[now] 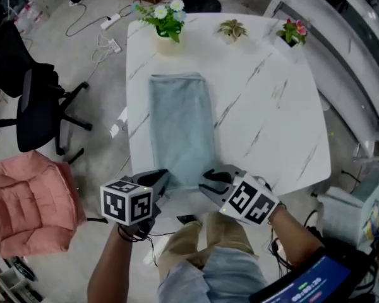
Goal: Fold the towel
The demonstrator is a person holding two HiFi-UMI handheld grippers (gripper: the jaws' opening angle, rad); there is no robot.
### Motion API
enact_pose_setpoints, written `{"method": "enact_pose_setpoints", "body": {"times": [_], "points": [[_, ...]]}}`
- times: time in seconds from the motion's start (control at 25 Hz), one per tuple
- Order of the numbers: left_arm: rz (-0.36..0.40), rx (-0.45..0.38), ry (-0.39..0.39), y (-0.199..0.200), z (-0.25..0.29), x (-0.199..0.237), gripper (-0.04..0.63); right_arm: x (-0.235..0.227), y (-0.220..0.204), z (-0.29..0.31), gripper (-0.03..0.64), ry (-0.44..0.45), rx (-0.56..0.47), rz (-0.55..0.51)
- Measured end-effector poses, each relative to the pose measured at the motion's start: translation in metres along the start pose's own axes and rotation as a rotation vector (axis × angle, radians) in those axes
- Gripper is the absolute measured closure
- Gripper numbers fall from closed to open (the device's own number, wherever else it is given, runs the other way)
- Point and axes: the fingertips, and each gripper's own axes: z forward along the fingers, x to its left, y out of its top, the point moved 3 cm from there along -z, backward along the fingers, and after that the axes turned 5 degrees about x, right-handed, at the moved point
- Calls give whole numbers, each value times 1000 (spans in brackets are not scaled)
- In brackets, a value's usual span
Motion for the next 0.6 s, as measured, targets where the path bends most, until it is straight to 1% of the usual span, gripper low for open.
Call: {"method": "enact_pose_setpoints", "body": {"times": [0.08, 0.16, 0.24, 0.32, 0.4, 0.44, 0.52, 0.6], "points": [[1, 4, -28, -1, 1, 2, 588, 0, -20, 2, 523, -47, 30, -5], [9, 7, -43, -1, 2, 3, 588, -1, -28, -1, 548, -58, 20, 12], [12, 1, -47, -1, -1, 3, 588, -3, -19, -9, 554, -70, -32, 43], [12, -30, -55, 1, -13, -1, 586, -8, -4, -16, 558, -101, -105, 64], [18, -61, -88, 2, -20, -8, 587, -12, 7, -17, 558, -131, -146, 67], [26, -60, -100, 0, -20, -11, 587, -14, 8, -15, 560, -145, -148, 70], [53, -22, -96, -10, -12, -10, 586, -18, 2, -7, 561, -167, -113, 86], [52, 6, -90, -17, -6, -4, 588, -19, -11, 1, 558, -168, -74, 105]]}}
